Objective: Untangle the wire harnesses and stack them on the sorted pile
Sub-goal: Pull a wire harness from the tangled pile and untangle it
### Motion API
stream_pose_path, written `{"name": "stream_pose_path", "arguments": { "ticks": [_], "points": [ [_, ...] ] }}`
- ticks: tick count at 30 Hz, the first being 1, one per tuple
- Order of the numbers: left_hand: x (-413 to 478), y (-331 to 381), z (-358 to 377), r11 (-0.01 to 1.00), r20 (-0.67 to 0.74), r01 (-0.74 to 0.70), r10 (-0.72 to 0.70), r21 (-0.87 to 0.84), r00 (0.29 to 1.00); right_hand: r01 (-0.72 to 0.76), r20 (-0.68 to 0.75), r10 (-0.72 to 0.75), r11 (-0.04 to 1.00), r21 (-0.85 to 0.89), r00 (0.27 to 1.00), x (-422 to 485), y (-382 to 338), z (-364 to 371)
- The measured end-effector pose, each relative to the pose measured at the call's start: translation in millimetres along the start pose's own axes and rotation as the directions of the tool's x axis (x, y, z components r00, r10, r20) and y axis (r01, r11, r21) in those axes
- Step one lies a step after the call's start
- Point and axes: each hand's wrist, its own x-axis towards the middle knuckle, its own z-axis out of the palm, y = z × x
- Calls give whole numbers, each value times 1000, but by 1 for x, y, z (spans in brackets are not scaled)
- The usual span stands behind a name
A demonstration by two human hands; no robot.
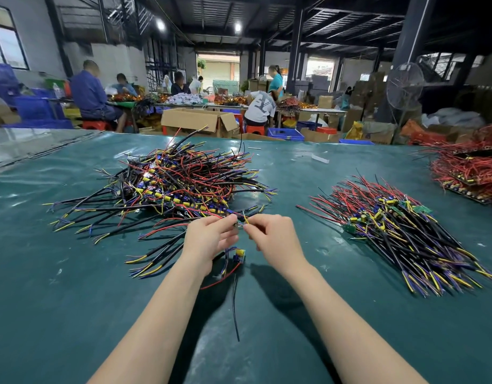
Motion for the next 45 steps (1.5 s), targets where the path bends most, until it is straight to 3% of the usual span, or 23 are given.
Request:
{"name": "stream_pose_path", "arguments": {
  "ticks": [2, 5, 12, 14, 16, 18, 22, 25, 29, 33, 40, 42, 45],
  "points": [
    [-1, 2, 1, 998, -36, 20, -22, -57, 999, 102, 35, -98, 981, -167, 995, -2, 0, 4],
    [-2, 3, 3, 994, -57, 30, -36, -109, 998, 133, 75, -116, 946, -295, 990, -2, 0, 7],
    [5, 5, -9, 998, -79, 48, -51, -46, 996, 128, 51, -117, 931, -341, 992, -3, 1, 9],
    [8, 3, -14, 995, -97, -37, 45, 89, 994, 117, 29, -114, 953, -278, 993, -4, 0, 11],
    [9, 3, -21, 966, -137, -123, 157, 227, 978, 43, -46, -47, 996, -72, 998, -2, -1, 10],
    [10, 4, -27, 957, -179, -164, 209, 238, 961, -77, -53, 87, 984, 158, 995, 2, -3, 6],
    [10, 9, -24, 988, -259, -142, 120, -67, 958, -296, 153, 255, 849, 438, 955, 6, -7, -1],
    [9, 16, -26, 947, -304, -104, 7, -304, 953, -371, 247, 277, 731, 573, 928, 6, -8, -7],
    [10, 22, -41, 894, -309, -65, -85, -443, 947, -428, 360, 248, 669, 608, 899, 5, -9, -11],
    [12, 23, -43, 879, -357, -138, -39, -456, 933, -457, 402, 241, 637, 621, 883, 5, -7, -13],
    [19, 16, -49, 925, -577, -362, 235, -114, 783, -474, 521, 216, 767, 434, 826, 4, -11, -20],
    [20, 15, -51, 921, -600, -362, 210, -144, 772, -467, 526, 227, 796, 384, 820, 5, -14, -20],
    [21, 18, -55, 888, -618, -329, 67, -321, 784, -436, 501, 227, 827, 353, 835, 6, -16, -19]
  ]
}}
